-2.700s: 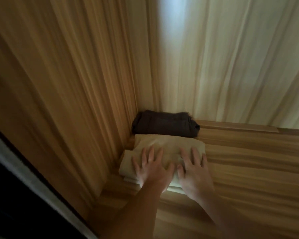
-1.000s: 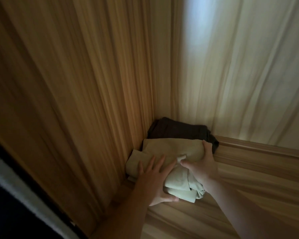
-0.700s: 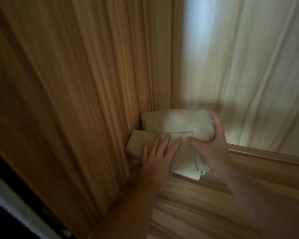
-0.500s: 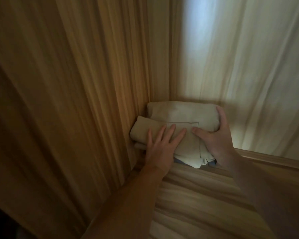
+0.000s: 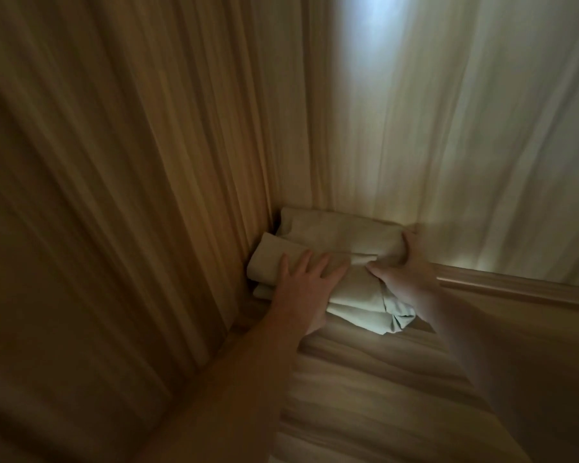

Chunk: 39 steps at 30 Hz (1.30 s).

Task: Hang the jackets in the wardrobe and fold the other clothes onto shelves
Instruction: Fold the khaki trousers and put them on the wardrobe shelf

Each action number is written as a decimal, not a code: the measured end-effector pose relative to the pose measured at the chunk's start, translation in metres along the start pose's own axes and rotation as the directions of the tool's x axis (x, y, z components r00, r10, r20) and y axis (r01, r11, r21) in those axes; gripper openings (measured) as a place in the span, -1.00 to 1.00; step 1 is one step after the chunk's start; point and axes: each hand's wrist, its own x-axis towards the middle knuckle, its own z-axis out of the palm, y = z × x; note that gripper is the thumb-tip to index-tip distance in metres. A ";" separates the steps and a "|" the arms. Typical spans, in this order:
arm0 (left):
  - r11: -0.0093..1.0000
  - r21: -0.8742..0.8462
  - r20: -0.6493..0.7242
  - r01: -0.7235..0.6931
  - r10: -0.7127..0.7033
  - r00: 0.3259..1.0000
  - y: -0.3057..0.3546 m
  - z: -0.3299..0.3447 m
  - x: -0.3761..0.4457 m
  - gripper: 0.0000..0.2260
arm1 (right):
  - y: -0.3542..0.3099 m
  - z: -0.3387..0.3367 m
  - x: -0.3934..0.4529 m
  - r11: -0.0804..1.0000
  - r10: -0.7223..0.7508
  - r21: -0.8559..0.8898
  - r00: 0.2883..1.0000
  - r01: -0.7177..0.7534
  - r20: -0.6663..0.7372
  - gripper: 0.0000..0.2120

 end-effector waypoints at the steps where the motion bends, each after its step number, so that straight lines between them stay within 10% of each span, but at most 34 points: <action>1: 1.000 0.023 0.004 -0.008 0.008 1.000 0.001 0.000 0.002 -0.19 | 0.001 0.001 0.001 1.000 0.002 0.000 1.000 -0.002 -0.010 -0.22; 19: 0.971 0.071 -0.001 -0.229 0.229 0.973 0.095 -0.043 -0.073 -0.42 | 0.014 -0.089 -0.120 0.984 -0.090 -0.161 0.992 0.075 -0.085 -0.13; 39: 0.982 -0.142 0.139 0.127 -0.107 0.984 0.016 -0.013 -0.091 -0.12 | 0.001 0.011 -0.089 0.985 -0.044 -0.161 0.995 0.057 0.085 -0.22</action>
